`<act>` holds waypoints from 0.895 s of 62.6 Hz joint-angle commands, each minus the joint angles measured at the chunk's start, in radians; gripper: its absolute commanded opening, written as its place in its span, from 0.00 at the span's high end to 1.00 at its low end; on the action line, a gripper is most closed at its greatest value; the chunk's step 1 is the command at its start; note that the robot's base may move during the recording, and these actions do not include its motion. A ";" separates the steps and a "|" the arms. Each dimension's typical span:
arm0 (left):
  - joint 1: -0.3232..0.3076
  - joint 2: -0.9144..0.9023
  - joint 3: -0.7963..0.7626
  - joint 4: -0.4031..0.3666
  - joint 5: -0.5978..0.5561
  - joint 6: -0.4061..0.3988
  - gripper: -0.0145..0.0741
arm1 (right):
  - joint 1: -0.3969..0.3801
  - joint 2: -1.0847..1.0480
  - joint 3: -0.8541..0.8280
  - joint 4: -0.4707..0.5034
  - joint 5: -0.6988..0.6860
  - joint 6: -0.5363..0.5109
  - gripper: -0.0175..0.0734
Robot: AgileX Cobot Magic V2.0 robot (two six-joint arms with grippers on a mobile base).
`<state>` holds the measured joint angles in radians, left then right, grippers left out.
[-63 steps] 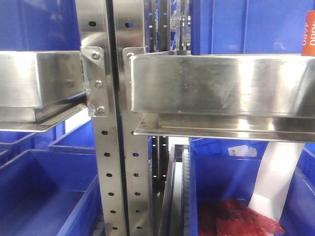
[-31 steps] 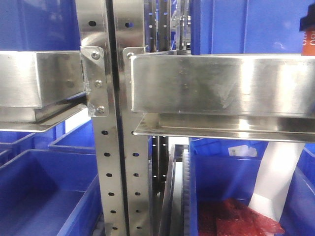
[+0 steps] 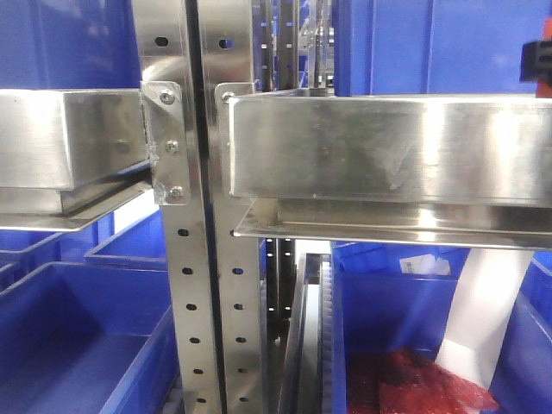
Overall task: Grab orange capacitor from left shelf to right conveyor
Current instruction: 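Close the right gripper around the orange capacitor and lift it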
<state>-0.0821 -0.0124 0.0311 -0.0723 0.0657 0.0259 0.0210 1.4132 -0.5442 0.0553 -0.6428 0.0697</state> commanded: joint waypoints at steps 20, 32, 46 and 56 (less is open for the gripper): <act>0.002 -0.013 -0.004 -0.002 -0.089 -0.001 0.98 | -0.004 -0.449 -0.033 -0.001 0.304 -0.002 0.64; 0.002 -0.013 -0.004 -0.002 -0.089 -0.001 0.98 | -0.004 -0.723 -0.019 -0.001 0.606 -0.003 0.64; 0.002 -0.013 -0.004 -0.002 -0.089 -0.001 0.98 | -0.004 -1.037 0.074 -0.001 0.713 -0.003 0.64; 0.002 -0.013 -0.004 -0.002 -0.089 -0.001 0.98 | -0.004 -1.200 0.115 -0.001 0.815 -0.003 0.64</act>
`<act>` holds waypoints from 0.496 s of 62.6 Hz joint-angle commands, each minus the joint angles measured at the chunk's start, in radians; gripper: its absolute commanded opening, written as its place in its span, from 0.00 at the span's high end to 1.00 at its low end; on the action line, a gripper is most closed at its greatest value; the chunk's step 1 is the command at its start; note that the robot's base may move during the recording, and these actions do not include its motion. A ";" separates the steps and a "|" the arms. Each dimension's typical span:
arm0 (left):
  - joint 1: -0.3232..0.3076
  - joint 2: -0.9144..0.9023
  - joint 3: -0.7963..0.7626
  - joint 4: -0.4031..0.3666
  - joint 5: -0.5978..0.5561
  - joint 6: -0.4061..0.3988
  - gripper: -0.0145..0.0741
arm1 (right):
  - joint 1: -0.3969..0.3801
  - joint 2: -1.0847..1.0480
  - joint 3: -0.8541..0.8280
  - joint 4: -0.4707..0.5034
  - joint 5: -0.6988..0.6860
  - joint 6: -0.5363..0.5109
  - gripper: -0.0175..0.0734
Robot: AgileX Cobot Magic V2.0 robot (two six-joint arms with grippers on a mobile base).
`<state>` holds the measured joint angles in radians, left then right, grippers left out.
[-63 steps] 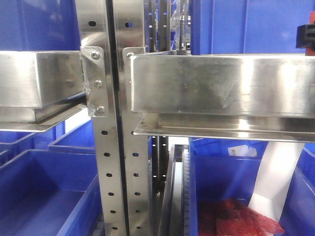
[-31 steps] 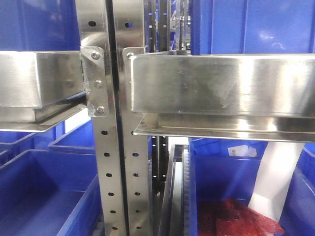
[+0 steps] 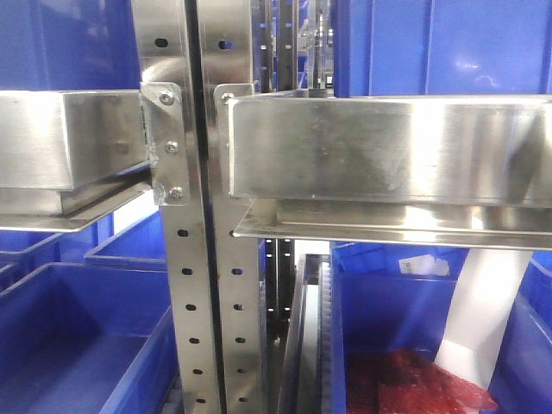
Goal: Grab orange capacitor from left shelf to right conveyor
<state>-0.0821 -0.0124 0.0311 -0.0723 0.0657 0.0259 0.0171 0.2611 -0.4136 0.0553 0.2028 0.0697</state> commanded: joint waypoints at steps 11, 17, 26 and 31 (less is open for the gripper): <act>0.002 -0.013 -0.004 -0.002 -0.089 -0.001 0.98 | 0.000 -0.107 -0.011 -0.001 0.016 -0.003 0.64; 0.002 -0.013 -0.004 -0.002 -0.089 -0.001 0.98 | 0.000 -0.107 -0.011 -0.001 0.015 -0.003 0.64; 0.002 -0.013 -0.004 -0.002 -0.089 -0.001 0.98 | 0.000 -0.107 -0.011 -0.001 0.016 -0.003 0.64; 0.002 -0.013 -0.004 -0.002 -0.089 -0.001 0.98 | 0.000 -0.107 -0.011 -0.001 0.016 -0.003 0.64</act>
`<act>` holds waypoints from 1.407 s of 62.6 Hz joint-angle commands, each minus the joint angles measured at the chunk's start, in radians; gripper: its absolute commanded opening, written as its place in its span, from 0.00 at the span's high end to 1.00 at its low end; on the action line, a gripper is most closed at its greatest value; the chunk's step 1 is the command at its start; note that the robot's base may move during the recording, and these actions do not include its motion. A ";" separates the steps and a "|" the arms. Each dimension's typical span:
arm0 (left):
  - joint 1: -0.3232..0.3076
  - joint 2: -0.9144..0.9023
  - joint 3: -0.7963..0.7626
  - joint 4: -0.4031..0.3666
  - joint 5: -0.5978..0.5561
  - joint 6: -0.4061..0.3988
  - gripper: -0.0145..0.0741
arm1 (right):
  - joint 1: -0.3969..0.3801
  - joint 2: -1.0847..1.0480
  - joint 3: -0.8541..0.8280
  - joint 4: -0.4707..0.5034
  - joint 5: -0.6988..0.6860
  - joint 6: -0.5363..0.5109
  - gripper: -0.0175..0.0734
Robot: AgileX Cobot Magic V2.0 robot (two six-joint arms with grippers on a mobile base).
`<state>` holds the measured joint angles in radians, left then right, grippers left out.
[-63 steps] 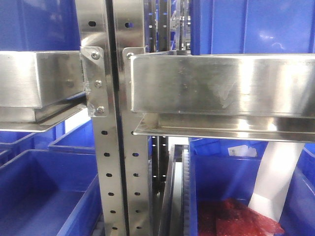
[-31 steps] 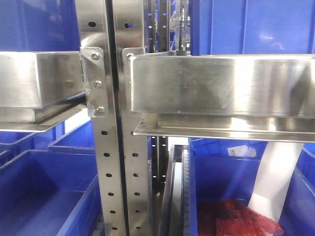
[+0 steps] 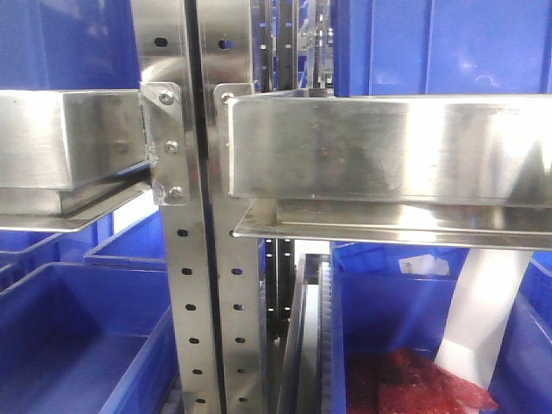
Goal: Grab orange capacitor from left shelf to right conveyor
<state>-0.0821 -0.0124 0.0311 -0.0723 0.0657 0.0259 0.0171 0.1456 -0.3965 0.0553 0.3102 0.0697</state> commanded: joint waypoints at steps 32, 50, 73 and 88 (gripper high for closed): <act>0.002 -0.013 -0.004 -0.002 -0.089 -0.001 0.98 | 0.000 0.009 -0.028 -0.001 -0.092 -0.003 0.64; 0.002 -0.013 -0.004 -0.002 -0.089 -0.001 0.98 | 0.000 0.009 -0.028 -0.001 -0.092 -0.003 0.64; -0.043 -0.013 -0.004 -0.002 -0.089 -0.001 0.98 | 0.000 0.009 -0.028 -0.001 -0.092 -0.003 0.64; -0.043 -0.013 -0.004 -0.002 -0.089 -0.001 0.98 | 0.000 0.009 -0.028 -0.001 -0.092 -0.003 0.64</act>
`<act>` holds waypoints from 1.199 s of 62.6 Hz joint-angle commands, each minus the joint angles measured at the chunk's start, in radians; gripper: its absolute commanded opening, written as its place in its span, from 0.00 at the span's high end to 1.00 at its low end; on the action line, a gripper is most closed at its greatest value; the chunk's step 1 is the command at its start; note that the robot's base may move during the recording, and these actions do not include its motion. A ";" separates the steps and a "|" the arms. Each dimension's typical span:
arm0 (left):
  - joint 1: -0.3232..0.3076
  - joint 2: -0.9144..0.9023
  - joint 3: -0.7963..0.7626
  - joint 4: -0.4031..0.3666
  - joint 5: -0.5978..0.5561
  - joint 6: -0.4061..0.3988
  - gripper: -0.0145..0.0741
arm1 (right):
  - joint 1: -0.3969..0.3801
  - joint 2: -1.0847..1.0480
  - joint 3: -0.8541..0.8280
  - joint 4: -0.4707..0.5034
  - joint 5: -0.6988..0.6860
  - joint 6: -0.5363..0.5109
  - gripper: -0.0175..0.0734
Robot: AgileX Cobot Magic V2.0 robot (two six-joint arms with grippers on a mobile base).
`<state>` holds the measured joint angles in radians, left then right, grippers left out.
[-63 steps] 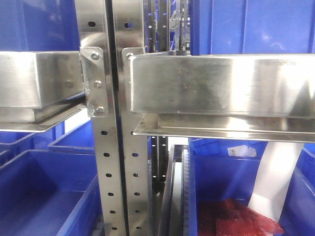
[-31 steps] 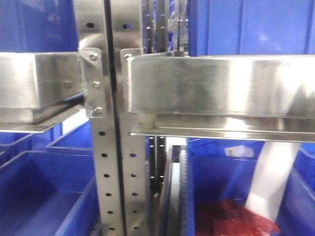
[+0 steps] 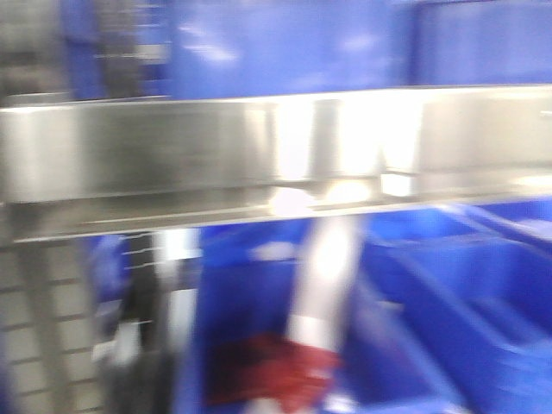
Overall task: Grab orange capacitor from left shelf to right conveyor
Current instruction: 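Drive the base to the red conveyor holding the capacitor in the right gripper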
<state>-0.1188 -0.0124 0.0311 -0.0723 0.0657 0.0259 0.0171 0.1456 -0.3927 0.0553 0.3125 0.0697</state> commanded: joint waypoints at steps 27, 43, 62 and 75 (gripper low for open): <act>-0.006 -0.013 -0.004 -0.002 -0.089 -0.001 0.98 | 0.000 0.009 -0.032 -0.001 -0.094 -0.003 0.64; -0.006 -0.013 -0.004 -0.002 -0.089 -0.001 0.98 | 0.000 0.009 -0.032 -0.001 -0.094 -0.003 0.64; -0.006 -0.013 -0.004 -0.002 -0.089 -0.001 0.98 | 0.000 0.009 -0.032 -0.001 -0.094 -0.003 0.64; -0.006 -0.013 -0.004 -0.002 -0.089 -0.001 0.98 | 0.000 0.009 -0.032 -0.001 -0.094 -0.003 0.64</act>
<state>-0.1188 -0.0124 0.0311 -0.0723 0.0657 0.0259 0.0171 0.1456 -0.3927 0.0553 0.3125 0.0697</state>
